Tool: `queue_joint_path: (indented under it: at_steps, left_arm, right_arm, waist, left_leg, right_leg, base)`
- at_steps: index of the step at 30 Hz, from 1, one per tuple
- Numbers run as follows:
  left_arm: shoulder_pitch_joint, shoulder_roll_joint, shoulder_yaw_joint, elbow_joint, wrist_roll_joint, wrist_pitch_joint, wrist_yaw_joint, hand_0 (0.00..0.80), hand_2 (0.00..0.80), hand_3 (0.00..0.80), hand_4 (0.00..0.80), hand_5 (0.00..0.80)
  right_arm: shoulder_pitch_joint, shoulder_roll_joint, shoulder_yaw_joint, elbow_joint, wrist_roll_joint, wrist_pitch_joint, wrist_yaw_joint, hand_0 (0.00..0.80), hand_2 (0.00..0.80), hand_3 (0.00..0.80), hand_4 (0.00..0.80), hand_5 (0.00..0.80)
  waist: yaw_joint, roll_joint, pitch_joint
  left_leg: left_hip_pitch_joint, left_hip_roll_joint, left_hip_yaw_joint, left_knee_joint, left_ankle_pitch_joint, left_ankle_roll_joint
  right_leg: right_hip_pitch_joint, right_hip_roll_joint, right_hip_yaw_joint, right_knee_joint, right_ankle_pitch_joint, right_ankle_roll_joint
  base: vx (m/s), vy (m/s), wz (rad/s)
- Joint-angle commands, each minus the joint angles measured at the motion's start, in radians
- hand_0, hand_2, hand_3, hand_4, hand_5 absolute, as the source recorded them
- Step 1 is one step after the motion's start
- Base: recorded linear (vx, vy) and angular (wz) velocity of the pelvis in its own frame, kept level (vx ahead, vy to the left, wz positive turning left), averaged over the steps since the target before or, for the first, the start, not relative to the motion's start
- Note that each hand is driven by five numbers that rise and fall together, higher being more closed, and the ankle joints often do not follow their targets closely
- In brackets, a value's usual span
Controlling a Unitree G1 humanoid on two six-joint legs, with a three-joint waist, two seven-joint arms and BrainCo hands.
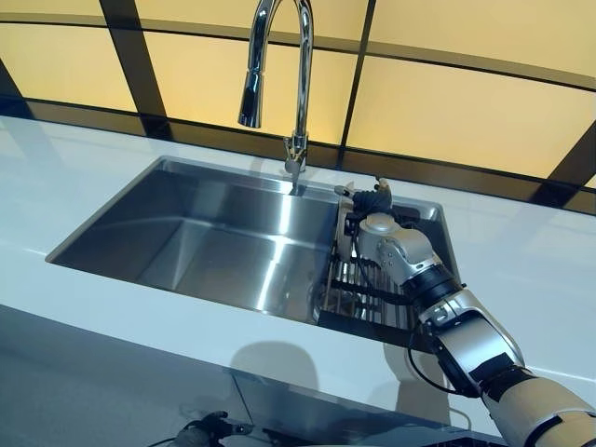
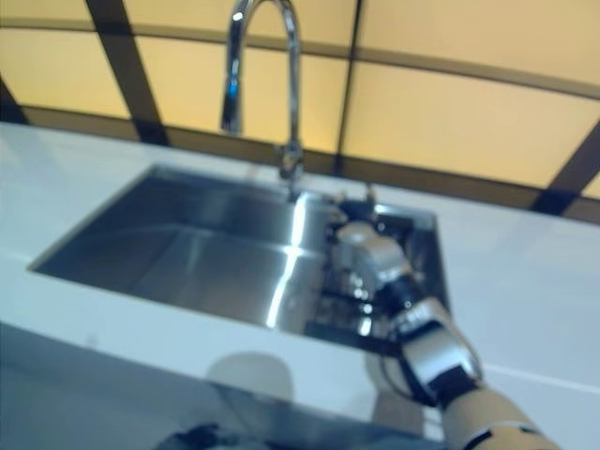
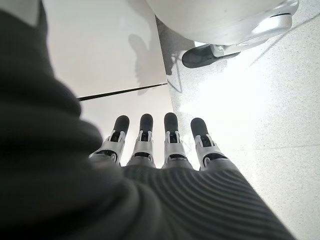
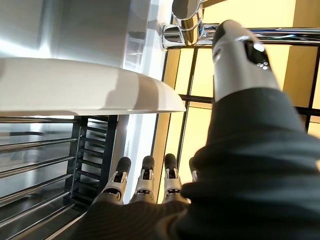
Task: Take plates into dishwasher
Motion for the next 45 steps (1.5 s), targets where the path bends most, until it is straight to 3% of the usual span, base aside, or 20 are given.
queue_joint_path:
  at_steps: [1, 15, 41, 42, 44, 45]
  left_arm:
    - [-0.072, -0.020, -0.064, 0.055, -0.044, 0.000, 0.007, 0.000, 0.000, 0.000, 0.000, 0.000]
    - [-0.072, -0.023, -0.082, 0.060, -0.038, -0.001, 0.010, 0.000, 0.000, 0.000, 0.000, 0.000]
    - [-0.084, -0.029, -0.101, 0.040, -0.063, 0.005, 0.021, 0.000, 0.000, 0.000, 0.000, 0.000]
    - [-0.084, -0.032, -0.101, 0.041, -0.065, 0.005, 0.024, 0.000, 0.000, 0.000, 0.000, 0.000]
    - [-0.085, -0.033, -0.101, 0.041, -0.065, 0.007, 0.025, 0.000, 0.000, 0.000, 0.000, 0.000]
    - [-0.084, -0.031, -0.102, 0.040, -0.064, 0.007, 0.023, 0.000, 0.000, 0.000, 0.000, 0.000]
  right_arm:
    - [-0.142, -0.003, 0.013, 0.072, 0.015, -0.021, -0.023, 0.000, 0.000, 0.000, 0.000, 0.000]
    - [-0.160, 0.026, 0.025, 0.160, 0.037, -0.011, -0.062, 0.000, 0.000, 0.000, 0.000, 0.000]
    - [-0.126, 0.059, 0.036, 0.166, 0.076, 0.000, -0.096, 0.000, 0.000, 0.000, 0.000, 0.000]
    - [-0.126, 0.058, 0.036, 0.169, 0.077, 0.003, -0.098, 0.345, 0.345, 0.345, 0.345, 0.345]
    - [-0.125, 0.059, 0.037, 0.173, 0.075, 0.005, -0.096, 0.681, 0.681, 0.681, 0.681, 0.681]
    - [-0.124, 0.059, 0.037, 0.177, 0.078, 0.003, -0.095, 0.747, 0.747, 0.747, 0.747, 0.747]
  waist:
    - [0.030, -0.003, 0.005]
    - [0.048, -0.001, 0.019]
    - [0.046, 0.005, 0.046]
    - [0.046, 0.005, 0.048]
    - [0.047, 0.006, 0.049]
    - [0.048, 0.006, 0.050]
  left_leg:
    - [-0.024, -0.008, 0.115, -0.002, -0.015, 0.030]
    - [-0.031, -0.007, 0.108, 0.001, -0.012, 0.031]
    - [-0.043, -0.005, 0.108, 0.012, -0.011, 0.034]
    - [-0.044, -0.004, 0.108, 0.012, -0.011, 0.034]
    - [-0.045, -0.004, 0.107, 0.012, -0.009, 0.033]
    - [-0.045, -0.005, 0.106, 0.012, -0.009, 0.033]
  right_leg:
    - [0.021, -0.026, 0.018, 0.057, -0.042, 0.044]
    - [0.018, -0.030, 0.007, 0.067, -0.046, 0.043]
    - [0.005, -0.035, 0.012, 0.093, -0.057, 0.044]
    - [0.004, -0.035, 0.012, 0.094, -0.057, 0.044]
    - [0.003, -0.035, 0.011, 0.095, -0.058, 0.044]
    - [0.003, -0.035, 0.011, 0.095, -0.057, 0.044]
  base:
    - [0.000, 0.000, 0.00]
    - [0.000, 0.000, 0.00]
    - [0.002, 0.001, 0.02]
    - [0.000, 0.000, 0.00]
    - [0.000, 0.000, 0.00]
    - [0.000, 0.000, 0.00]
